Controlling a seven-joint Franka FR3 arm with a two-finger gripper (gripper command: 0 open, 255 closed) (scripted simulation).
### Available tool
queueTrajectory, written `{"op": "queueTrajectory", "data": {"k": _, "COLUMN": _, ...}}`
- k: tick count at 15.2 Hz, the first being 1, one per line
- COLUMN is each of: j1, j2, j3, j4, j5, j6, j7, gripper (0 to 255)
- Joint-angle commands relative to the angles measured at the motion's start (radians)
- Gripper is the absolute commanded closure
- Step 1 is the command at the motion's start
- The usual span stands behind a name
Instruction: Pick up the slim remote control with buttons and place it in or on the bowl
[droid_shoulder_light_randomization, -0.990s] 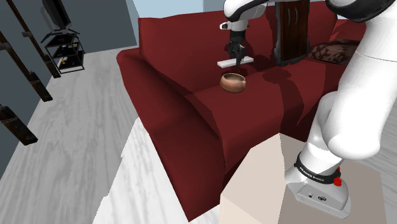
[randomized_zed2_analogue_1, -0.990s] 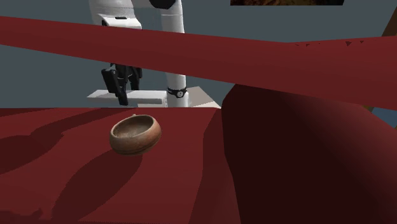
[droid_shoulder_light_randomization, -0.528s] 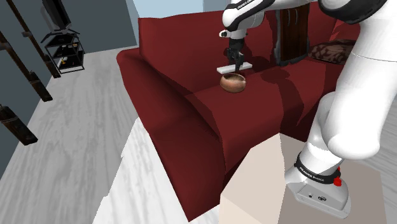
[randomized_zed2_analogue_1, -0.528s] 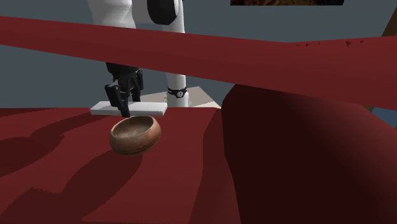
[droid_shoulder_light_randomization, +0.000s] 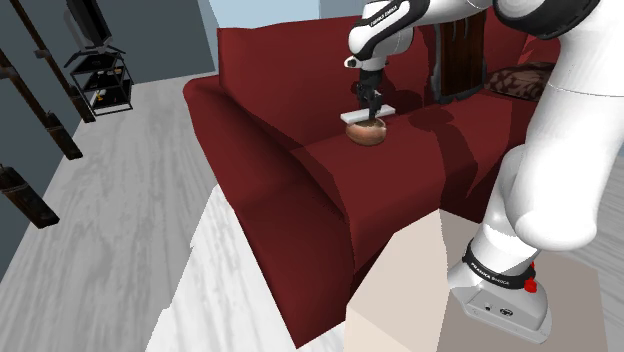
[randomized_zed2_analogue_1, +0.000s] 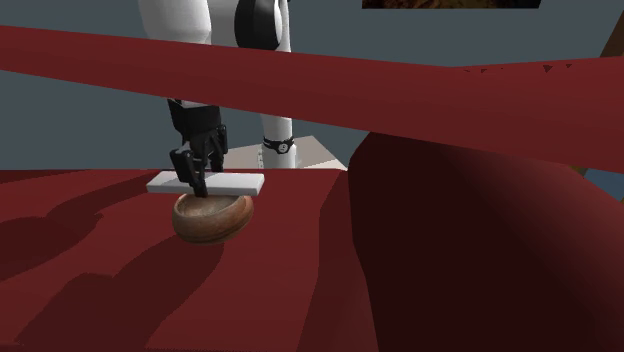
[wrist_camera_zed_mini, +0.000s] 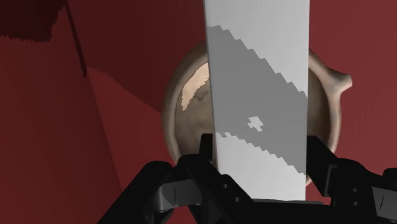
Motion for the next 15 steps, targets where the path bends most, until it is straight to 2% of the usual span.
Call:
{"op": "queueTrajectory", "data": {"k": 1, "j1": 0.0, "j2": 0.001, "j3": 0.0, "j4": 0.0, "j5": 0.001, "j6": 0.001, "j7": 0.0, "gripper": 255}}
{"op": "queueTrajectory", "data": {"k": 4, "j1": 0.0, "j2": 0.001, "j3": 0.0, "j4": 0.0, "j5": 0.001, "j6": 0.001, "j7": 0.0, "gripper": 255}}
{"op": "queueTrajectory", "data": {"k": 5, "j1": 0.0, "j2": 0.001, "j3": 0.0, "j4": 0.0, "j5": 0.001, "j6": 0.001, "j7": 0.0, "gripper": 0}}
{"op": "queueTrajectory", "data": {"k": 10, "j1": 0.0, "j2": 0.001, "j3": 0.0, "j4": 0.0, "j5": 0.001, "j6": 0.001, "j7": 0.0, "gripper": 0}}
{"op": "queueTrajectory", "data": {"k": 14, "j1": 0.007, "j2": -0.044, "j3": 0.004, "j4": 0.088, "j5": -0.031, "j6": -0.121, "j7": 0.023, "gripper": 0}}
{"op": "queueTrajectory", "data": {"k": 15, "j1": 0.007, "j2": -0.044, "j3": 0.004, "j4": 0.088, "j5": -0.031, "j6": -0.121, "j7": 0.023, "gripper": 0}}
